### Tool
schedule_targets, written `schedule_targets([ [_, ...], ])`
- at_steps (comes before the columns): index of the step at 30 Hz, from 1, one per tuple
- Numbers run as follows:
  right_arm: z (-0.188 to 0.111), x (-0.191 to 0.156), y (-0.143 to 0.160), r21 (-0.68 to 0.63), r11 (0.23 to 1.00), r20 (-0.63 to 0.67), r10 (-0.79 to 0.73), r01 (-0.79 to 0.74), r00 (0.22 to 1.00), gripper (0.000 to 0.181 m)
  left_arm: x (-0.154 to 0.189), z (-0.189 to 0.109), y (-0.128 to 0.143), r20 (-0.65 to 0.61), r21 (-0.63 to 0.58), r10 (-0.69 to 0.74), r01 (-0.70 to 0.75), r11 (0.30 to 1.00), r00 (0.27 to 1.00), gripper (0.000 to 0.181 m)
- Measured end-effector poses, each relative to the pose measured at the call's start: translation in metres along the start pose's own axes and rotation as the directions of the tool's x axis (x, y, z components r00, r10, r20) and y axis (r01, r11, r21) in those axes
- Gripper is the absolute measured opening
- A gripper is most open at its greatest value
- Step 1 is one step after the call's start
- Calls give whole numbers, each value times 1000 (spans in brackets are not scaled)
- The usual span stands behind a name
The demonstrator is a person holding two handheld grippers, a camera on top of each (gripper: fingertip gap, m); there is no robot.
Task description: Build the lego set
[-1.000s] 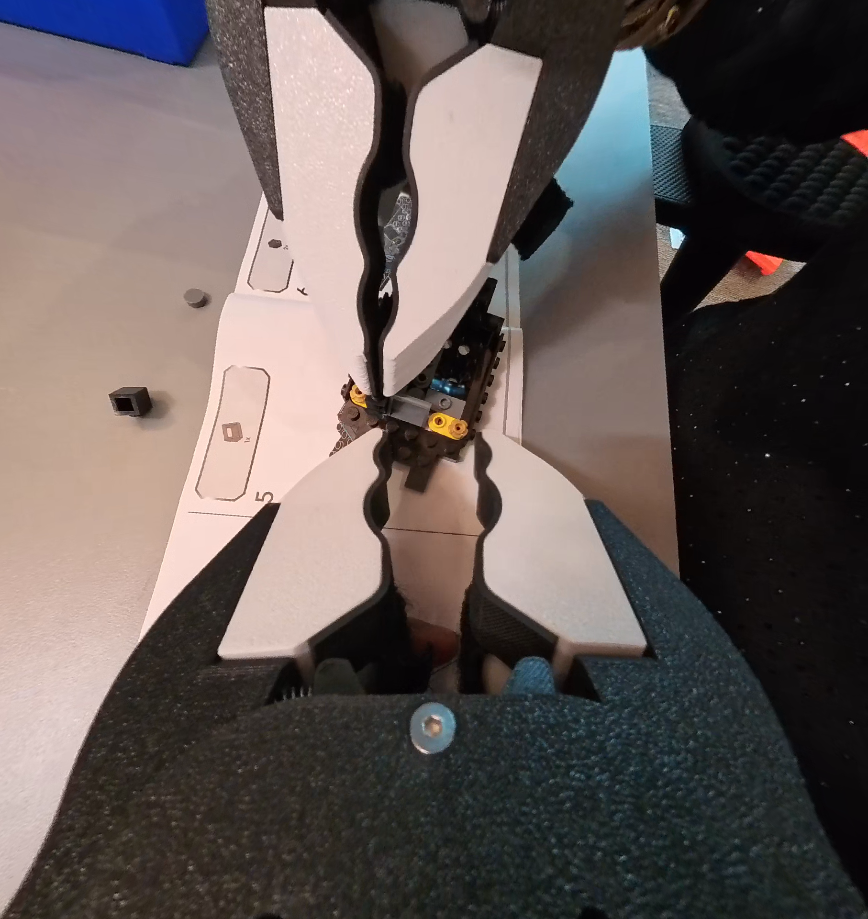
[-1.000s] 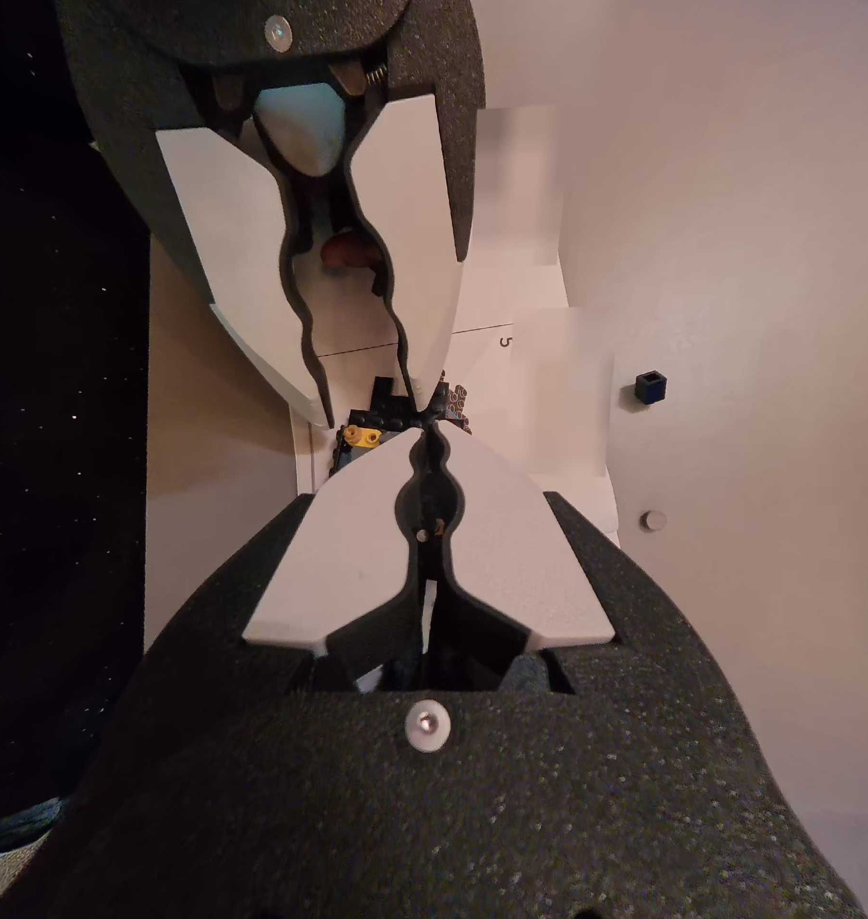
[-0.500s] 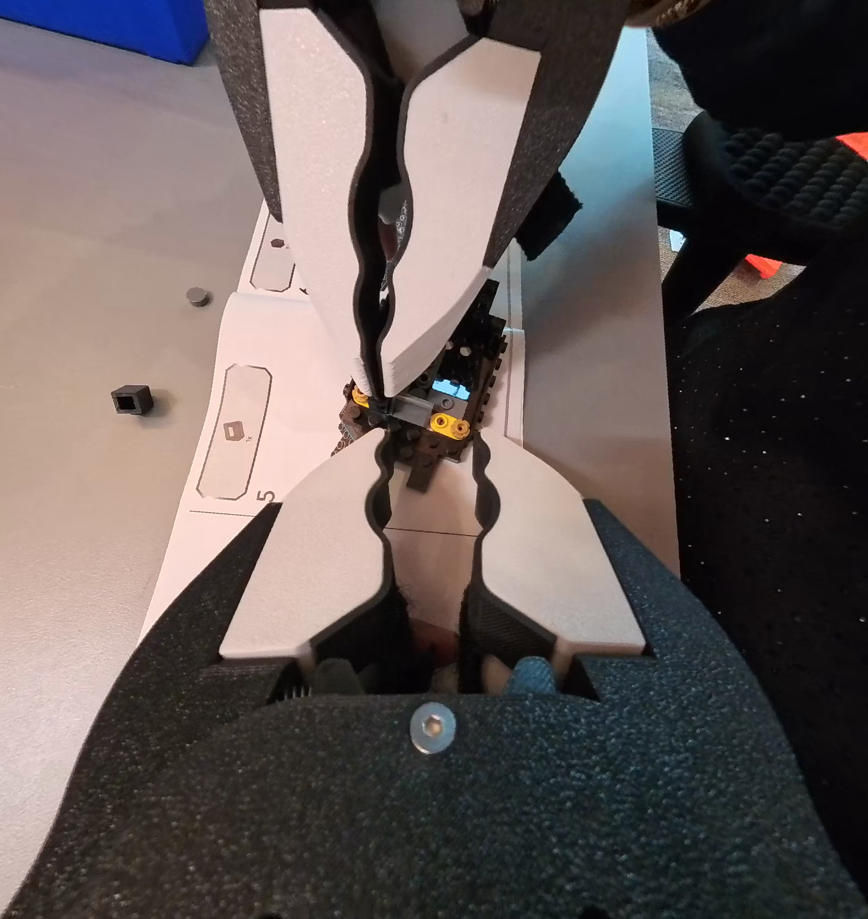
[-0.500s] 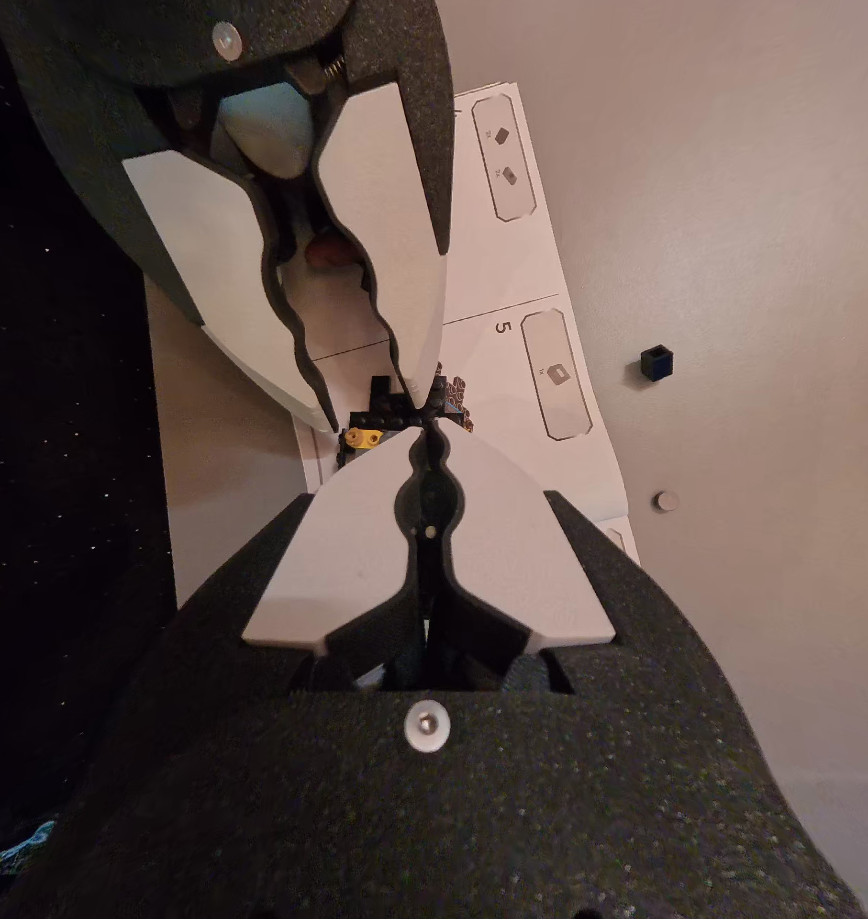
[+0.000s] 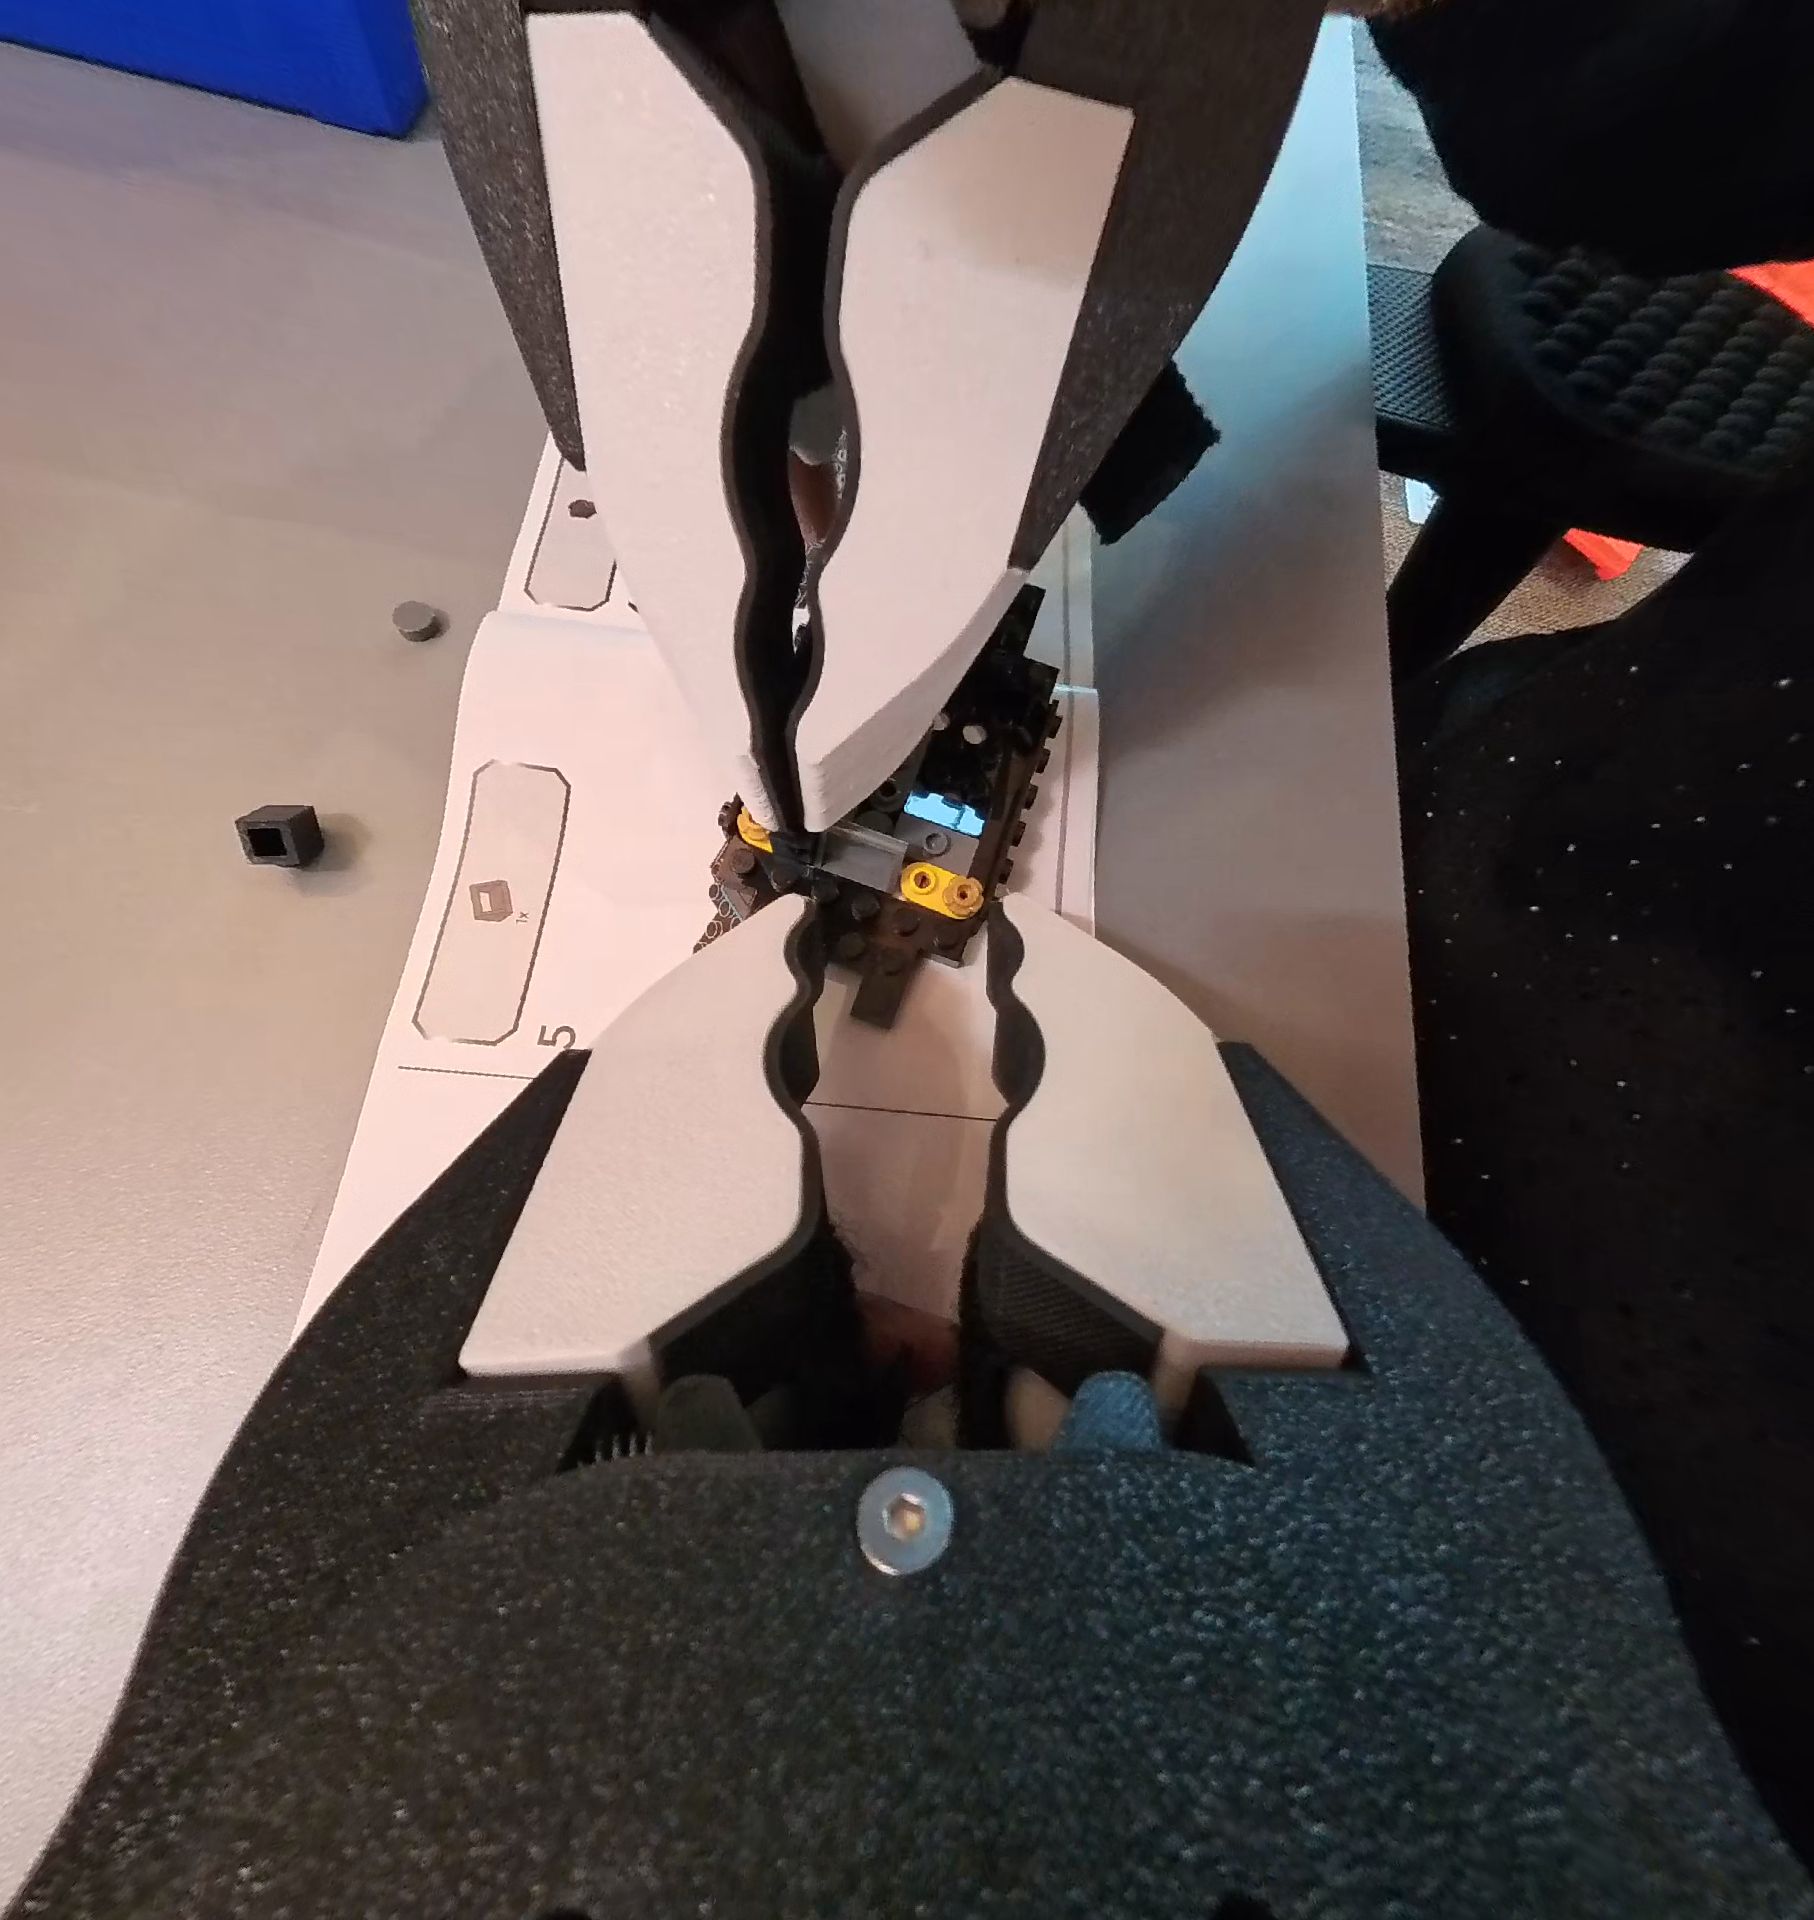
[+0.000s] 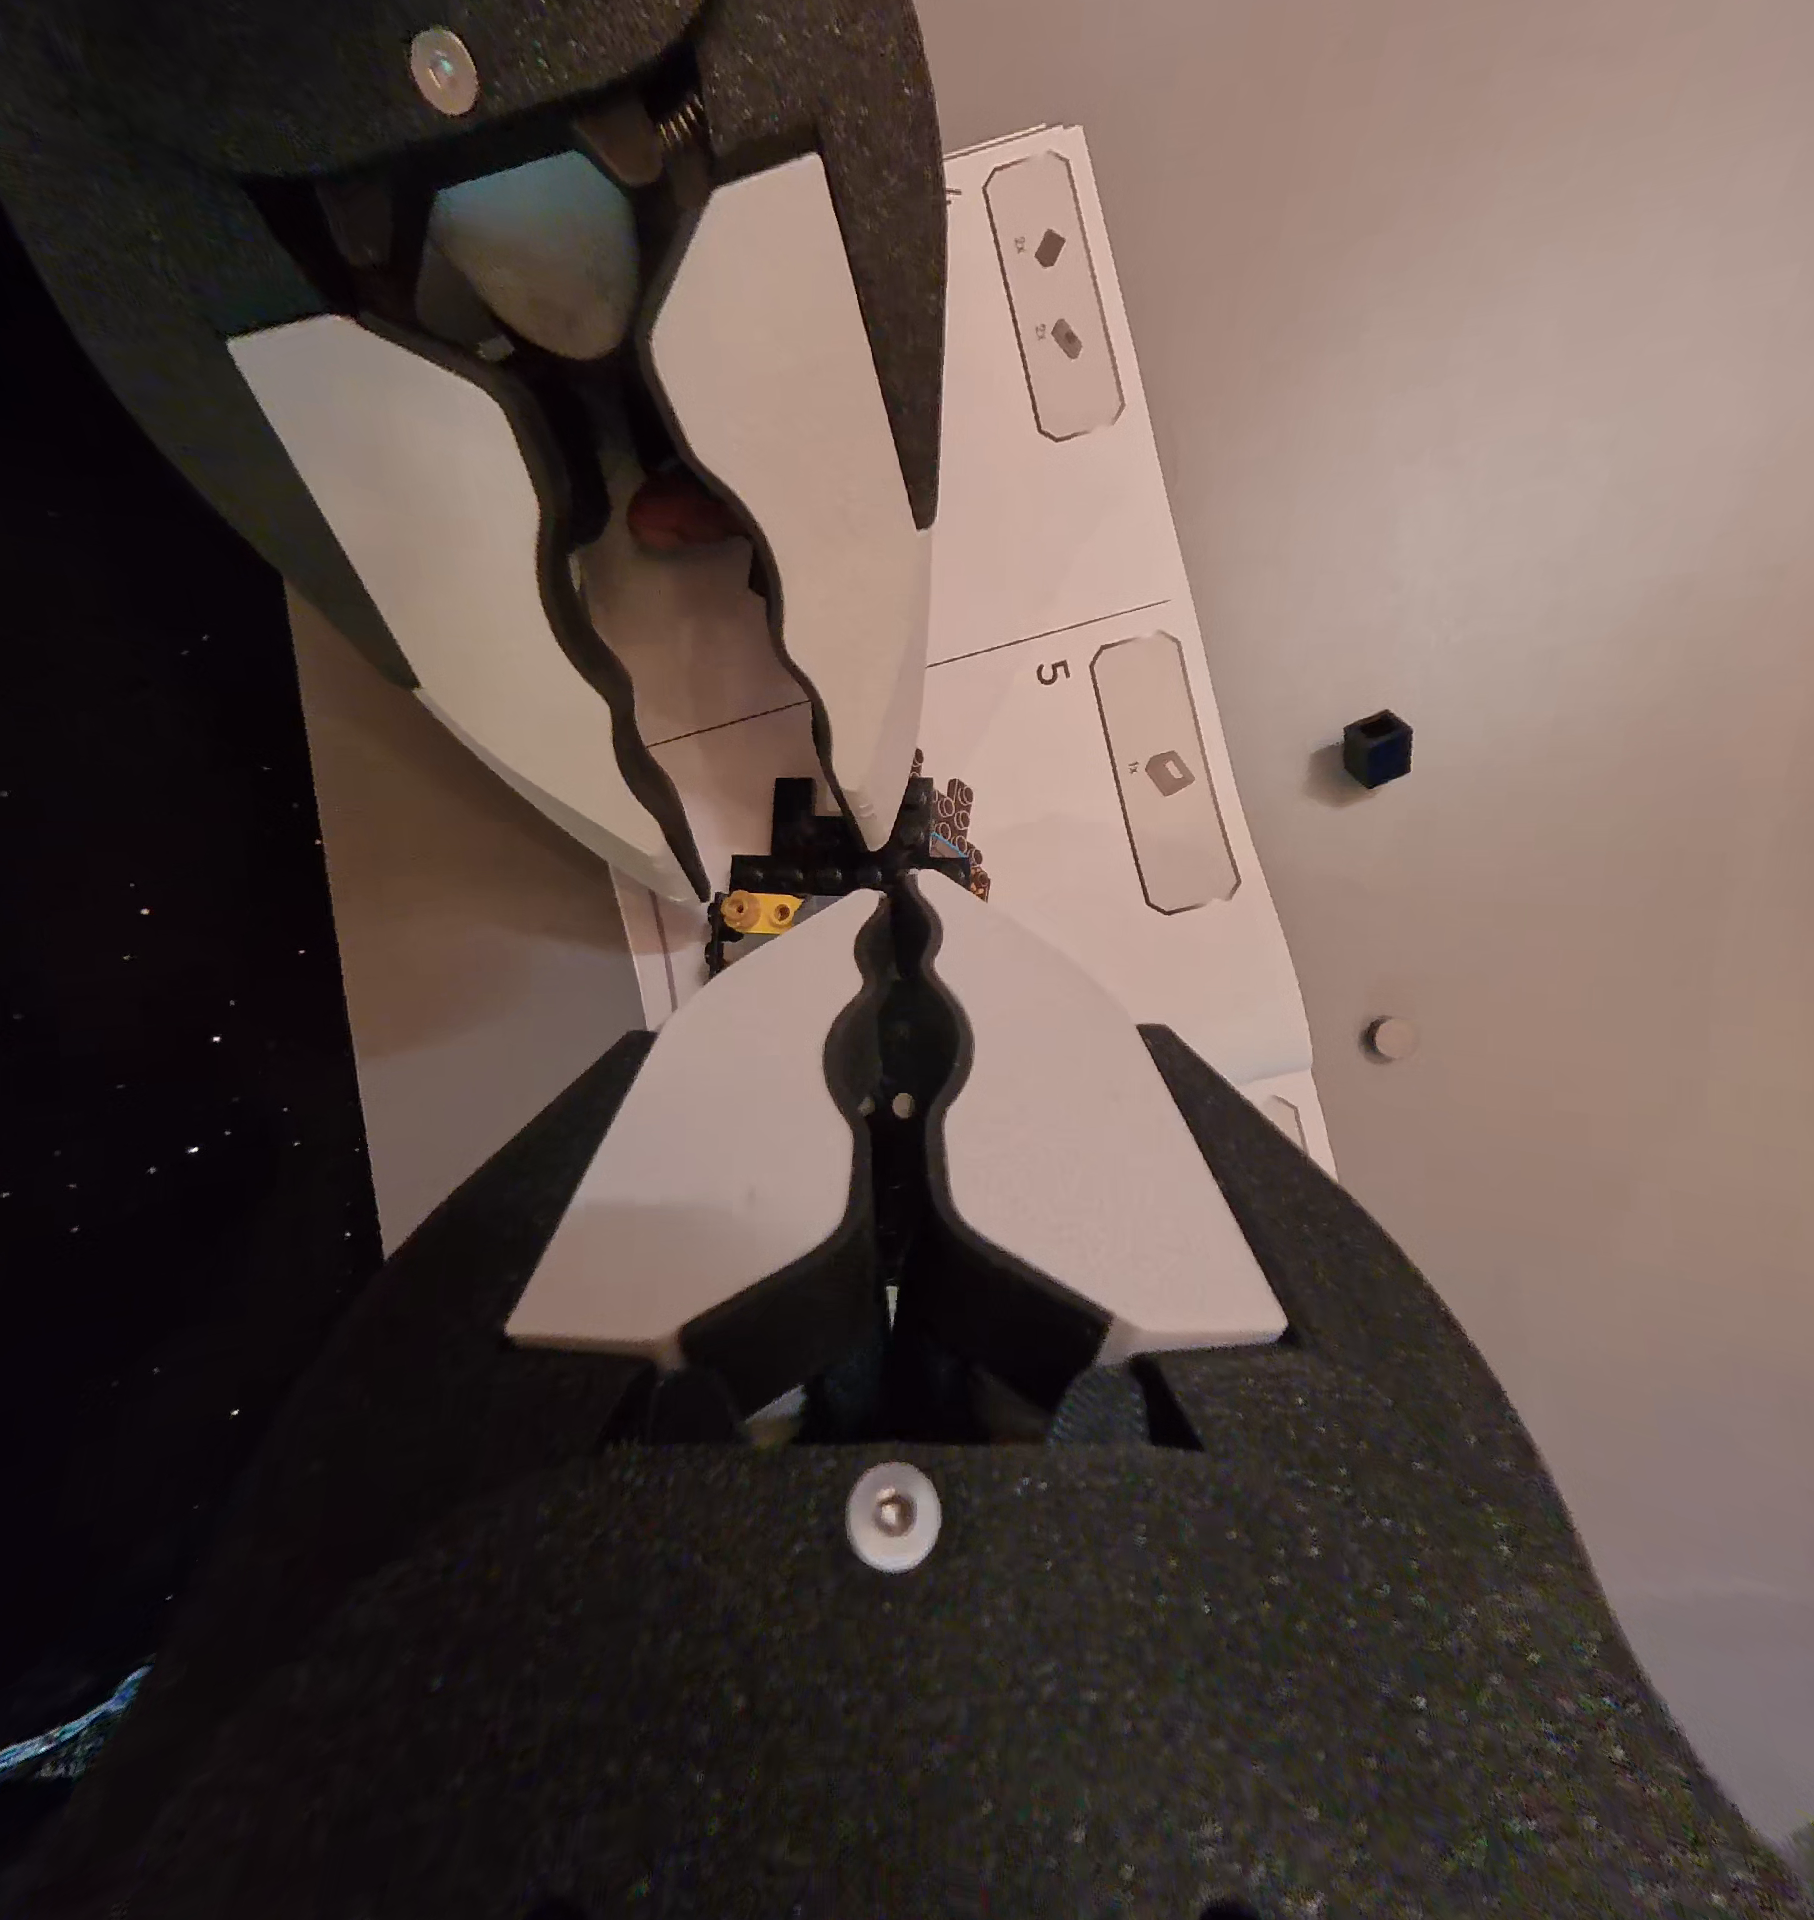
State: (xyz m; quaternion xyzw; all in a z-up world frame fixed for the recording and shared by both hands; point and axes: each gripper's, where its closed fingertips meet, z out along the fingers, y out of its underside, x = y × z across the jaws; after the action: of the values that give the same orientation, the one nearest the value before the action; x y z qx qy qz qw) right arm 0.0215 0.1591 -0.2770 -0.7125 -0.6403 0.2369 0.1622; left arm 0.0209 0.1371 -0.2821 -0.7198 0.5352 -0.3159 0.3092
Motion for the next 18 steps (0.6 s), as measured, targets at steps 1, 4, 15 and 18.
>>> schedule_targets([
  [1,0,0,0,-4,1000,-2,1,-1,1000,1,0,0,0,1,0,1,-1,1000,1000,30],
  [4,0,0,0,-15,1000,-5,1,-1,1000,1,0,0,0,4,-1,5,-5,1000,1000,30],
  [15,0,0,1,-93,996,-76,-21,14,997,1,0,0,0,11,-1,13,-13,1000,1000,30],
  [18,0,0,0,-93,996,-76,-21,14,997,1,0,0,0,10,-1,12,-12,1000,1000,30],
])
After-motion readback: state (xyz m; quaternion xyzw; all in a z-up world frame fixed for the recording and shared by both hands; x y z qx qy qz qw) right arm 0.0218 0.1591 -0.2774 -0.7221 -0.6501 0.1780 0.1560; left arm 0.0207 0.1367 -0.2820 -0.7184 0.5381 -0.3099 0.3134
